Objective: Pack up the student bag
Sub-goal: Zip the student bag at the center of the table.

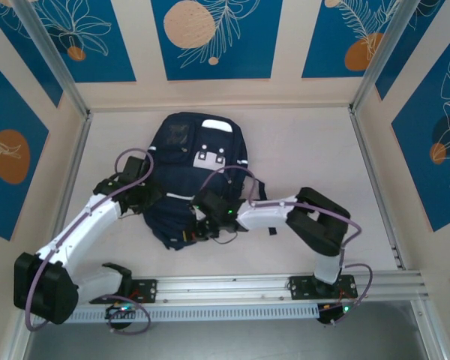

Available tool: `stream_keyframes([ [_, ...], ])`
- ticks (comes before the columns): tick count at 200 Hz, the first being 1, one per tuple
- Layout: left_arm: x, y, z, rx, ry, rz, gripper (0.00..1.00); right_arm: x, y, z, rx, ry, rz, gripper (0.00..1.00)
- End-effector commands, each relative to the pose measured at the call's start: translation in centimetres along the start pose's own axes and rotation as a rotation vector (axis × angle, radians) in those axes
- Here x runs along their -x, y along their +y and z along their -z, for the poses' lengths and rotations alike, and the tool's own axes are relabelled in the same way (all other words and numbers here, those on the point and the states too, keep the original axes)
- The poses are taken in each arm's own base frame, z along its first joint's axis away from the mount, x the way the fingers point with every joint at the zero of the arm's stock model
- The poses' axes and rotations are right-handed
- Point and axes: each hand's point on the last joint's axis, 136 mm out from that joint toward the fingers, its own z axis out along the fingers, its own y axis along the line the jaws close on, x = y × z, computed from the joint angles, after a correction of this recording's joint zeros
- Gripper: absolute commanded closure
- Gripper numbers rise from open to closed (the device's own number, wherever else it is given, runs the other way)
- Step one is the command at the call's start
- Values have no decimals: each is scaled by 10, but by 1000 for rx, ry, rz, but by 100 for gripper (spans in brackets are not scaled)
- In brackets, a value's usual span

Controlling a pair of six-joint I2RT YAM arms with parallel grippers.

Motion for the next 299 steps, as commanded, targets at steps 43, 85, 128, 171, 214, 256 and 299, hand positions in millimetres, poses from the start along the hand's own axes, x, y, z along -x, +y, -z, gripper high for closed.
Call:
stream_keyframes([
  [43, -48, 33, -9, 8, 131, 130, 40, 3, -6, -32, -48, 41, -69, 100],
  [85, -48, 35, -22, 26, 132, 130, 39, -2, -9, -27, -42, 39, -85, 100],
  [128, -48, 35, -48, 48, 138, 132, 52, -5, -11, -26, -57, 41, -83, 100],
  [171, -37, 39, -47, 80, 87, 100, 86, -10, -24, -14, -179, 46, -58, 100],
  [214, -32, 43, -44, 105, 68, 96, 100, -23, -38, 1, -238, 44, -31, 100],
  [256, -27, 41, -37, 104, 52, 95, 100, -32, -61, 18, -289, 13, -24, 100],
  [299, -24, 36, -27, 79, 44, 92, 100, -27, -82, 37, -308, -55, -28, 100],
])
